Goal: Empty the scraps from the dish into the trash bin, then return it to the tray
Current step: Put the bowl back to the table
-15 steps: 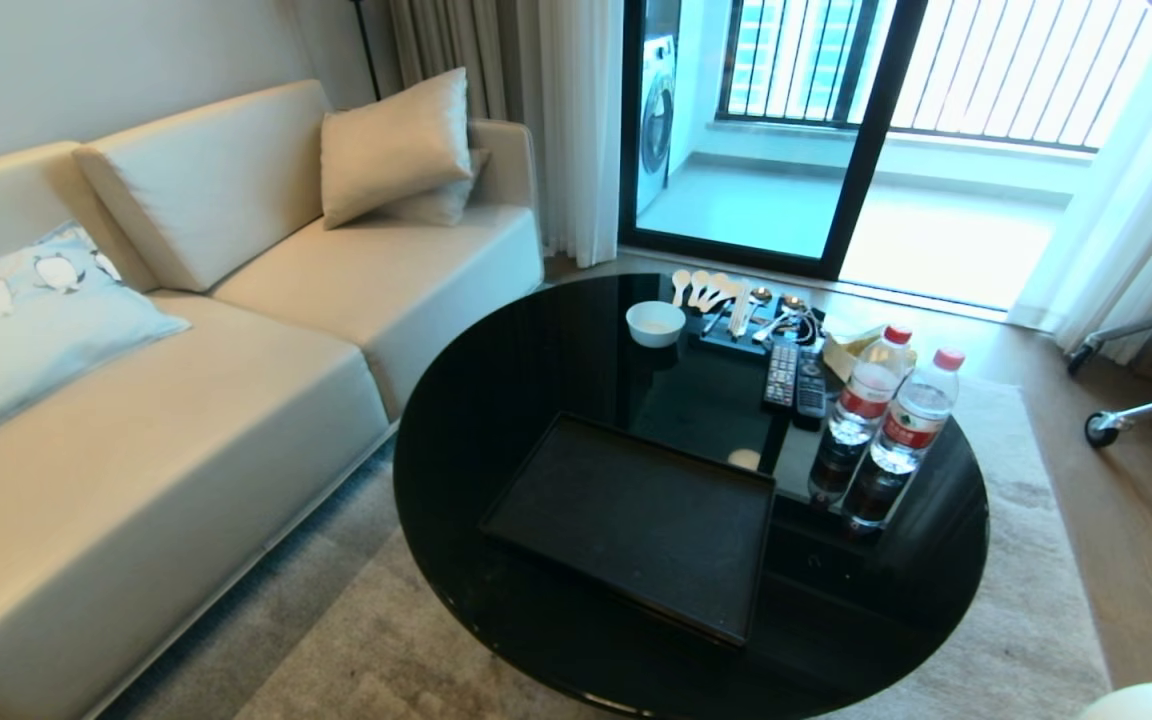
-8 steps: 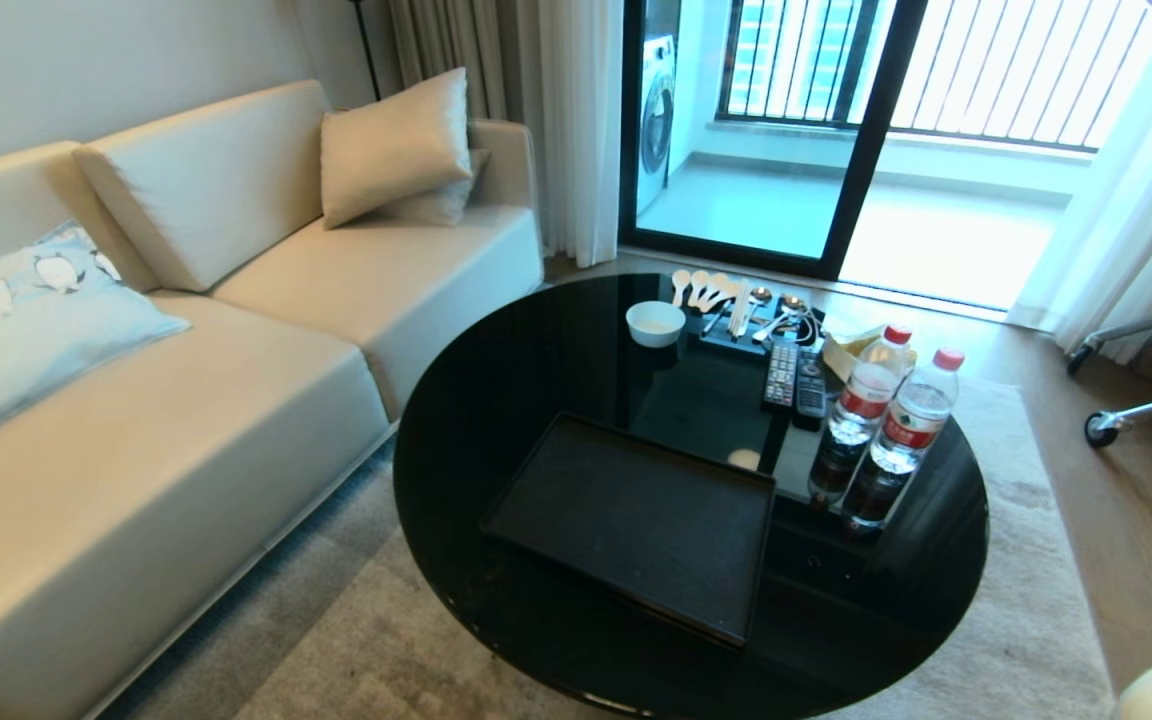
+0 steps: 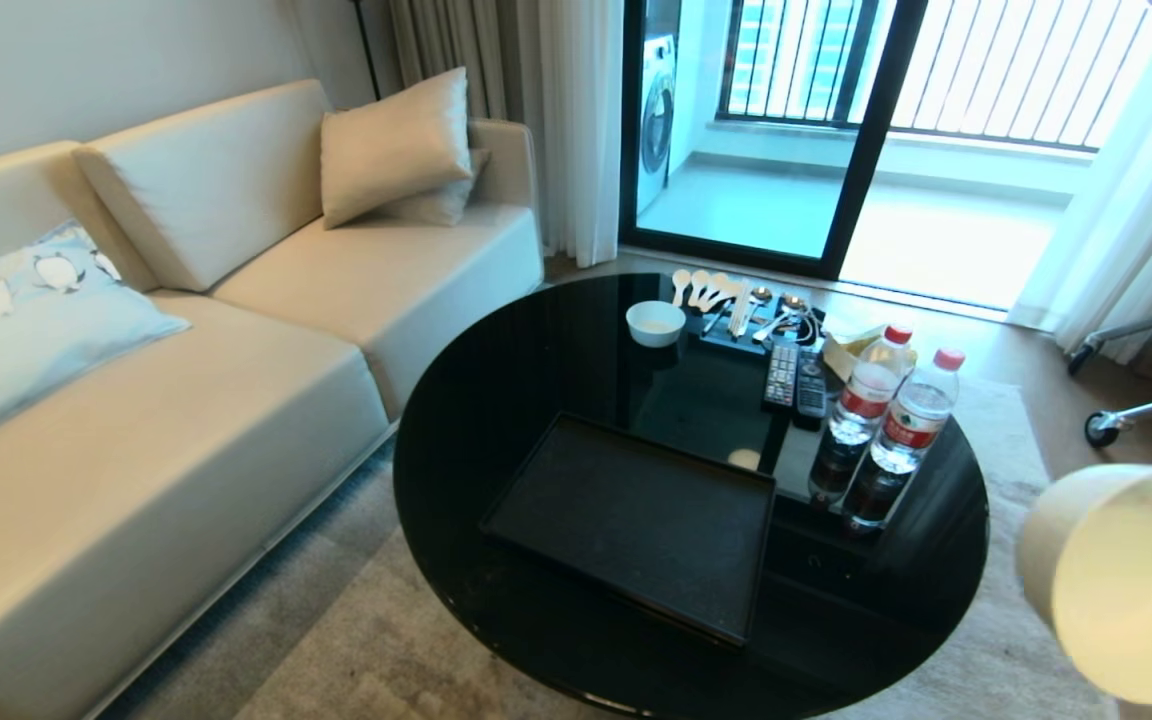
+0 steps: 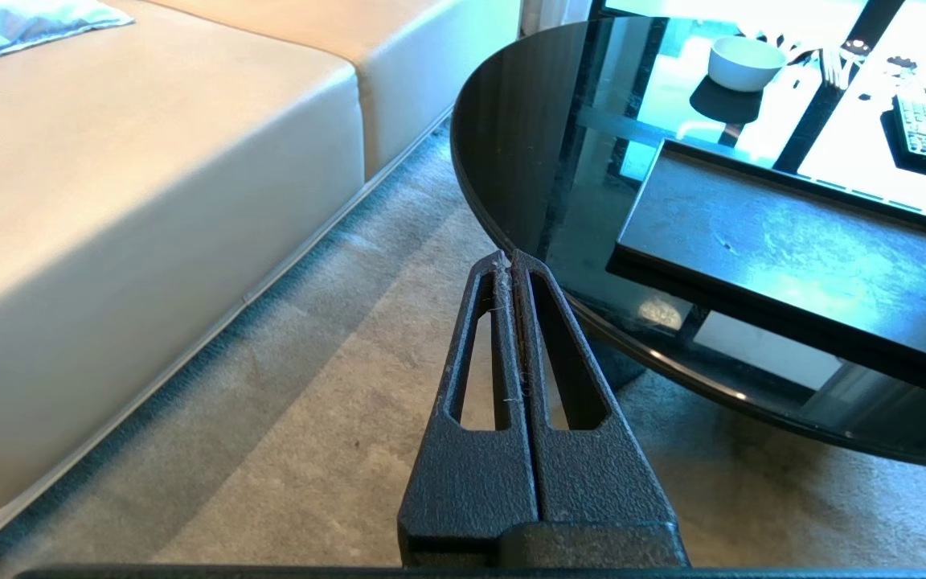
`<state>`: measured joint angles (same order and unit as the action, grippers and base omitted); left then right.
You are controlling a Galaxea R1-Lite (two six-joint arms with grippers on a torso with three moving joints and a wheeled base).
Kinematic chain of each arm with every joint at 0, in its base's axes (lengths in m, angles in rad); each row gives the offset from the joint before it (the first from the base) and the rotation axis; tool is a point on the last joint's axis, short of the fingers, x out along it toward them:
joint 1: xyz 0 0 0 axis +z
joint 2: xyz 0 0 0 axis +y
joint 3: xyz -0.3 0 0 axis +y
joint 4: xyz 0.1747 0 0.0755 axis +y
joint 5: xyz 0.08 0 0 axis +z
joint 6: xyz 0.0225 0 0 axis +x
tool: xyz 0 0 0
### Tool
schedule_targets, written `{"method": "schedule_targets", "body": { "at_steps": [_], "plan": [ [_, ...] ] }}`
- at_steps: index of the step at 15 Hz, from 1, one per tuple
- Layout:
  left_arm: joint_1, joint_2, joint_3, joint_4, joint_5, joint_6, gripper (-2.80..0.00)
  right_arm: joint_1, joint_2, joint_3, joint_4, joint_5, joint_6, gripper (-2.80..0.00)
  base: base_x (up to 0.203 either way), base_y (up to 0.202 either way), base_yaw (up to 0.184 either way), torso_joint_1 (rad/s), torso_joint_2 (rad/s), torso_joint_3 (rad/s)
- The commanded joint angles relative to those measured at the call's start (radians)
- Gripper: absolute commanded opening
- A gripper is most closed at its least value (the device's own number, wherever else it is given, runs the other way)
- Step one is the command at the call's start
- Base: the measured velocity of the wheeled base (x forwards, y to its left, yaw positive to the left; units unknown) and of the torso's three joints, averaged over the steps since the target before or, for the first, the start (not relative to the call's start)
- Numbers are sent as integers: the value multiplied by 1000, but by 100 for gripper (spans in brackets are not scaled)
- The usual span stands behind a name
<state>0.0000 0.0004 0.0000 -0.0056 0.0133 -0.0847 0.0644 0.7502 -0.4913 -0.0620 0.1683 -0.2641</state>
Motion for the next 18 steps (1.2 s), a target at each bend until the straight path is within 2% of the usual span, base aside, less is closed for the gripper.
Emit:
{"method": "schedule_targets", "body": {
  "at_steps": [1,6,10,11,14,16,18],
  "plan": [
    [0,0,0,0,1,-1,-280,80,254,-66,-35,1,-9,-280,0,0,0,0,0,0],
    [0,0,0,0,1,-1,-280,195,651,-174,-213,-4,-14,-280,0,0,0,0,0,0],
    [0,0,0,0,1,-1,-280,250,934,-323,-270,-22,25,-280,0,0,0,0,0,0],
    [0,0,0,0,1,-1,-280,270,996,-372,-269,-33,71,-280,0,0,0,0,0,0],
    [0,0,0,0,1,-1,-280,349,1170,-515,-216,-168,262,-280,0,0,0,0,0,0],
    [0,0,0,0,1,-1,-280,388,1259,-614,-108,-233,404,-280,0,0,0,0,0,0],
    [0,0,0,0,1,-1,-280,407,1334,-707,-19,-296,509,-280,0,0,0,0,0,0]
  ]
}}
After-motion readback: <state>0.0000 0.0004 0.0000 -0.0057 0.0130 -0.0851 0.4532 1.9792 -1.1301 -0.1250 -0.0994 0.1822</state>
